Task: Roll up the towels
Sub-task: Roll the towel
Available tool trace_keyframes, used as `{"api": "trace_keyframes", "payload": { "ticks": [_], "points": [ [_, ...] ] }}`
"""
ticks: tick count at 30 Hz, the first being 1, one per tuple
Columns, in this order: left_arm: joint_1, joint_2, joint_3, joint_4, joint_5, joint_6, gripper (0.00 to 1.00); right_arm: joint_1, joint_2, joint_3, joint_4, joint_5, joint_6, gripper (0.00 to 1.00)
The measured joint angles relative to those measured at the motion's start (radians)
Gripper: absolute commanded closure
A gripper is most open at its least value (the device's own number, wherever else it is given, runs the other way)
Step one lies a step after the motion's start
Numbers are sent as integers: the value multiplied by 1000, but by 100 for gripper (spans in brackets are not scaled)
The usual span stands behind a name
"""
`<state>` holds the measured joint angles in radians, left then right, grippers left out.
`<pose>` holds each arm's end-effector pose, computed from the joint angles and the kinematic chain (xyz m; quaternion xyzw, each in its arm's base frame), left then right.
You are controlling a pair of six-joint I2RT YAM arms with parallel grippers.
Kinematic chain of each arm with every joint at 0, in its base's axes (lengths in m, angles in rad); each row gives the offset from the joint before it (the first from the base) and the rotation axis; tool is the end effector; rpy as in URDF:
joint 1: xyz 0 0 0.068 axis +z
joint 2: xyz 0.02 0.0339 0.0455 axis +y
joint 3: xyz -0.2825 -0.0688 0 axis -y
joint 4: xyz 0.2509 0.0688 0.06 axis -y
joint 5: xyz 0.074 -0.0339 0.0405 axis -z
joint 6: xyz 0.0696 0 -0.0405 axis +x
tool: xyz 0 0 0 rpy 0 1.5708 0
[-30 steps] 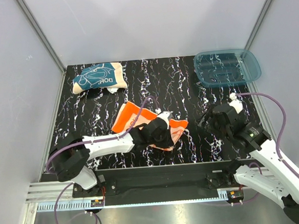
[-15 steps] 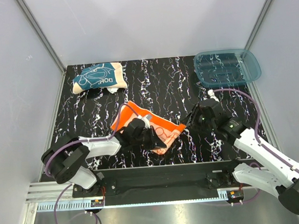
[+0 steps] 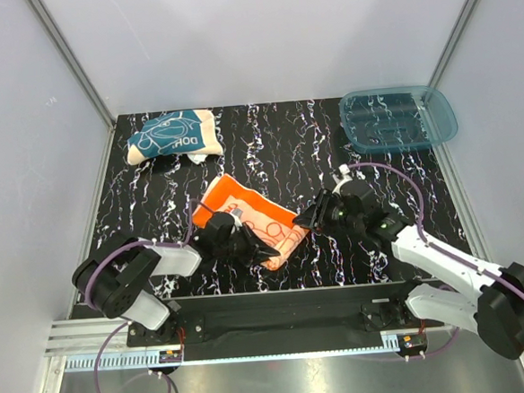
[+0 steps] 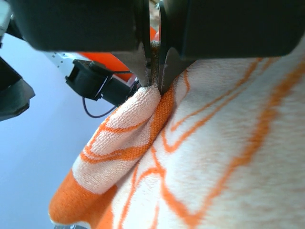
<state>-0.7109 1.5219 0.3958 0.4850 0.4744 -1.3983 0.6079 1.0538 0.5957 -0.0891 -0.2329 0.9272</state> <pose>0.1893 -0.2050 0.1137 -0.1936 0.8535 -0.4826 0.0324 0.1985 0.1577 0.2282 0.0815 0.8640 0.4107 0.2797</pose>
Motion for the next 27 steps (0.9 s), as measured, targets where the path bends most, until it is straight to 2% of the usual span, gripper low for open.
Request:
{"api": "trace_keyframes", "payload": {
  "ticks": [13,26,27],
  "points": [
    [45,36,-45,77,34,-69,100,0,311,-89,402,-134,23,56],
    [72,56,-65,106,49,-71,100,-31,677,-126,866,-228,102,61],
    [75,49,-65,96,48,-67,97,-36,706,-131,918,-241,116,61]
  ]
}}
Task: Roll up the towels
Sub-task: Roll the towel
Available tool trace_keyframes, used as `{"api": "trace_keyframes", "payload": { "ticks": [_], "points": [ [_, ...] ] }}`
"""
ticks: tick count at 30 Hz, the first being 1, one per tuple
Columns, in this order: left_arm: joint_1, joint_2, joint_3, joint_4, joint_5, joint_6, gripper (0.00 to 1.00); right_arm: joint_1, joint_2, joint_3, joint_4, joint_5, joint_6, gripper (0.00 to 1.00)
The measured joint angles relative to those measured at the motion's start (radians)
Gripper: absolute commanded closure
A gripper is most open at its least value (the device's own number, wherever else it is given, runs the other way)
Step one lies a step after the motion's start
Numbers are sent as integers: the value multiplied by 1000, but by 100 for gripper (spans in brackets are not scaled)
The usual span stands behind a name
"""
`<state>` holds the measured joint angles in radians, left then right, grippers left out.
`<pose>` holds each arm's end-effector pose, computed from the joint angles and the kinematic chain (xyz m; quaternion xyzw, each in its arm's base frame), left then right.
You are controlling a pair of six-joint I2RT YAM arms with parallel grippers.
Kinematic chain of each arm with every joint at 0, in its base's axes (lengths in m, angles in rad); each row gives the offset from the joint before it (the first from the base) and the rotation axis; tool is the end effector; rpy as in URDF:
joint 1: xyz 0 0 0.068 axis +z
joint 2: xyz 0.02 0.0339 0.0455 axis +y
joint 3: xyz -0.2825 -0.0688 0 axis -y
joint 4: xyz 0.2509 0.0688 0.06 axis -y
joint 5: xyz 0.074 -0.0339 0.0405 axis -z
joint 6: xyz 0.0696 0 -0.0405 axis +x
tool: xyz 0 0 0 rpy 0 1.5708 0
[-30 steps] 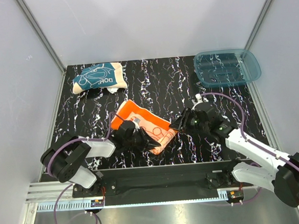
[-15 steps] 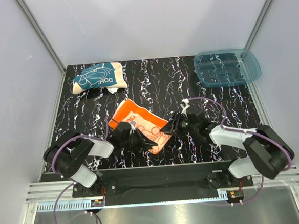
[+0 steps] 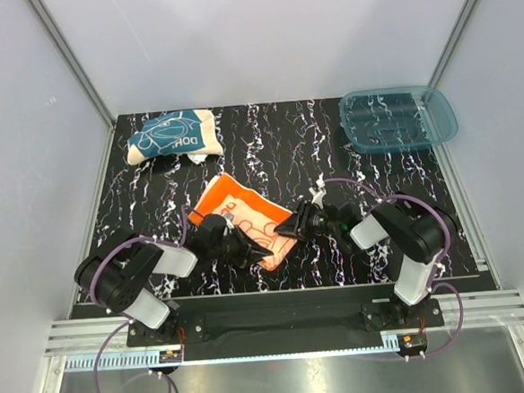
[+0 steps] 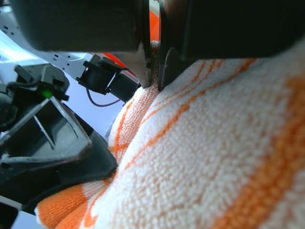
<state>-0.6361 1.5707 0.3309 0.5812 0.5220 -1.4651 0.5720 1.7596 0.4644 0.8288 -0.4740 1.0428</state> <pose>0.1921 -0.1850 0.0960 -0.2453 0.8397 -0.4844 0.0105 0.2522 0.2002 0.1048 0.0733 0.8335 0.5066 0.2081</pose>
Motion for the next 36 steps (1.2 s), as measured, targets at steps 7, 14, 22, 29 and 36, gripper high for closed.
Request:
{"api": "trace_keyframes", "payload": {
  "ticks": [7,14,22,29,36],
  "points": [
    [4,-134,17,-223,-71,111,65,-9,116,-10,206,-61,50,62],
    [-19,-365,189,-727,-327,342,55,-10,124,-10,222,-63,51,63],
    [-320,-369,588,-1051,-730,666,50,-10,128,-10,225,-63,51,64],
    [-545,-16,777,-1130,-925,859,52,-11,131,-10,229,-66,50,64],
    [-623,133,789,-1194,-996,891,52,-11,131,-10,229,-66,50,64]
  ]
}}
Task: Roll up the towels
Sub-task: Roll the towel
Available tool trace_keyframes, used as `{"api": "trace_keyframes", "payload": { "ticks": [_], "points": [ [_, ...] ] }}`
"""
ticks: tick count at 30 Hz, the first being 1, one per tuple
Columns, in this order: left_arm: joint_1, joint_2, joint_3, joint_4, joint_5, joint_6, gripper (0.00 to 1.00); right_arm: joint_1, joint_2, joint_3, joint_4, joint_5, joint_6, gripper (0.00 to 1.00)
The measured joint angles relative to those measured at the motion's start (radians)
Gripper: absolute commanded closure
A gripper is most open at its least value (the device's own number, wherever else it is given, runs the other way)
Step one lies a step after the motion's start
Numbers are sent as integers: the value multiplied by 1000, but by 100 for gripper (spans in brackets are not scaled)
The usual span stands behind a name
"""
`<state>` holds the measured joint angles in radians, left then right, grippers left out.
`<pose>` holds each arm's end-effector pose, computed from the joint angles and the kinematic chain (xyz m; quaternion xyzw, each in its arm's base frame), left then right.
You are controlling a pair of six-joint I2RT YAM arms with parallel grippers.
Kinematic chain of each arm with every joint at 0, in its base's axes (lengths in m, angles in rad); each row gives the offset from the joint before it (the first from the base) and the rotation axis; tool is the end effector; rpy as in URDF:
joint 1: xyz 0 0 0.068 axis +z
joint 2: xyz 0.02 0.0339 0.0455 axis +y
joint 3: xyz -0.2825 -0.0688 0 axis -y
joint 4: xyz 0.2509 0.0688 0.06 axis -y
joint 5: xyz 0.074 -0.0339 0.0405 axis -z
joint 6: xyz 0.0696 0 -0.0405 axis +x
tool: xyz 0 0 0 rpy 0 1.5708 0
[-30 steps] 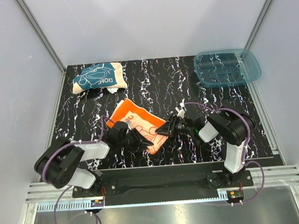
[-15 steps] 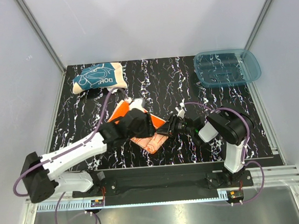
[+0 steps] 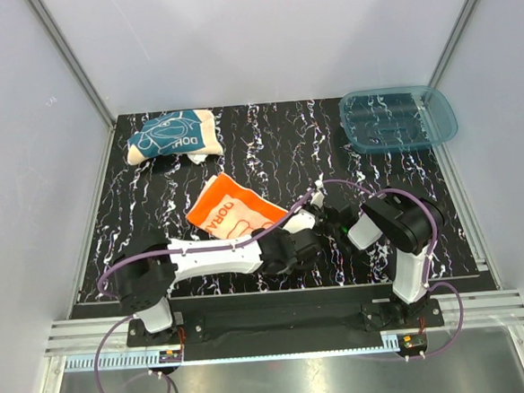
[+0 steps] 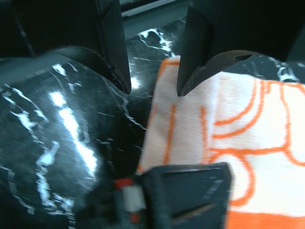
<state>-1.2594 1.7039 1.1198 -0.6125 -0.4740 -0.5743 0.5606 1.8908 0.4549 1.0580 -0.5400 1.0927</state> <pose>0.1373 -0.3230 0.1787 0.2797 0.9143 -0.0032 0.2931 0.2574 0.2038 0.0918 0.0651 0.8087 0.5477 0.2043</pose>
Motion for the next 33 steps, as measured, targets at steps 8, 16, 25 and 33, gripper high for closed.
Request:
{"api": "trace_keyframes", "payload": {
  "ticks": [8,16,25,33],
  "points": [
    [5,1,0,-32,-83,-7,52,0,7,0,10,-2,0,64],
    [-6,14,-29,-10,-84,-10,52,0,8,0,11,-2,0,65],
    [-47,37,-95,65,-113,-38,52,0,11,1,14,-4,0,65],
    [-53,31,-151,133,-158,-66,44,0,12,3,13,-5,1,65]
  ]
}}
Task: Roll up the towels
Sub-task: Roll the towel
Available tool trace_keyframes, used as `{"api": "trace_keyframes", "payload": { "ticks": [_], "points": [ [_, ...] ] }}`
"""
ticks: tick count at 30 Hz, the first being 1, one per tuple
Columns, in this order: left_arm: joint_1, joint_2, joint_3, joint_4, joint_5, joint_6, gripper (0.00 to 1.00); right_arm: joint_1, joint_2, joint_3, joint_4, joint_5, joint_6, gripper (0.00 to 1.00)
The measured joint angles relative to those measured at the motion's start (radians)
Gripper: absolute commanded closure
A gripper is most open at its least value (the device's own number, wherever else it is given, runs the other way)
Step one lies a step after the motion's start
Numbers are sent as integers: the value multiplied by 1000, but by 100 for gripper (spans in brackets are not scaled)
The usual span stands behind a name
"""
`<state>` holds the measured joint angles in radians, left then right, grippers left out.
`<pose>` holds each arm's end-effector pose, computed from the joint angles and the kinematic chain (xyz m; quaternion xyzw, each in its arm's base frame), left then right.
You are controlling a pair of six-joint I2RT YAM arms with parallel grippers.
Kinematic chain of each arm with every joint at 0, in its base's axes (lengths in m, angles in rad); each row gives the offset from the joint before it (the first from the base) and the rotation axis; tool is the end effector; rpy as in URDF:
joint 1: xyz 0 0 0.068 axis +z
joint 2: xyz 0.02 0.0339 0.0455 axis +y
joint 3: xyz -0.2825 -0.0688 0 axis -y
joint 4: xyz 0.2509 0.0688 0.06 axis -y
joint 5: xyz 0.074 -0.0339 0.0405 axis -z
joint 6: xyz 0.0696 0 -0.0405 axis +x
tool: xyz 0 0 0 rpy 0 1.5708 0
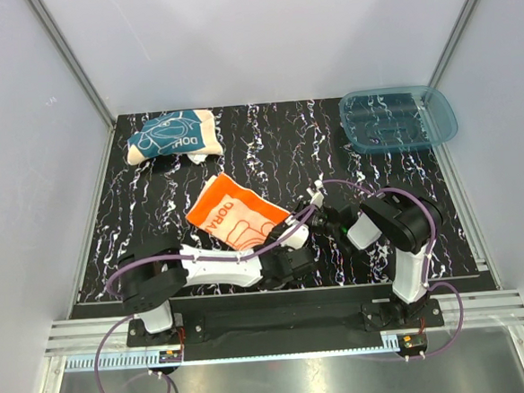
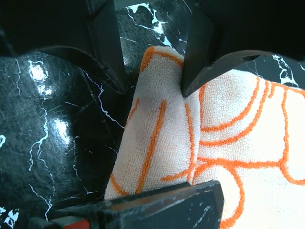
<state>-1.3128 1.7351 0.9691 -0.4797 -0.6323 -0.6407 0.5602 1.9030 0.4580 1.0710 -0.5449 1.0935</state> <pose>0.1240 -0.3088 0.1382 0.2618 0.9020 0.0443 0.3403 0.2582 0.2045 0.0904 0.0635 0.8076 0.5498 0.2038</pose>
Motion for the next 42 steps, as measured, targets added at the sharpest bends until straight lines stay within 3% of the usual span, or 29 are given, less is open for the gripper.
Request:
{"api": "trace_keyframes", "payload": {
  "ticks": [4,8,12,17,23,24,31,36,42],
  "points": [
    [-4,-14,-35,41,-15,-14,58,0,0,1,-2,0,0,66],
    [-4,-14,-48,56,-32,-7,60,0,0,9,-16,-3,1,65],
    [-4,-10,-47,56,-37,9,74,0,0,14,-26,-6,0,65],
    [-4,-10,-48,59,-38,22,84,1,-36,29,-108,2,-9,58],
    [-1,-29,-65,80,-18,42,89,3,-192,108,-466,93,-97,43],
    [1,-35,-69,85,-12,45,89,3,-219,132,-541,122,-119,36],
    [13,-93,-101,115,94,50,92,-15,-367,310,-1055,378,-262,18],
    [16,-127,-110,122,190,49,94,-83,-460,444,-1357,549,-344,13],
    [60,-177,-149,182,333,44,96,-98,-605,561,-1531,639,-397,12]
  ]
}}
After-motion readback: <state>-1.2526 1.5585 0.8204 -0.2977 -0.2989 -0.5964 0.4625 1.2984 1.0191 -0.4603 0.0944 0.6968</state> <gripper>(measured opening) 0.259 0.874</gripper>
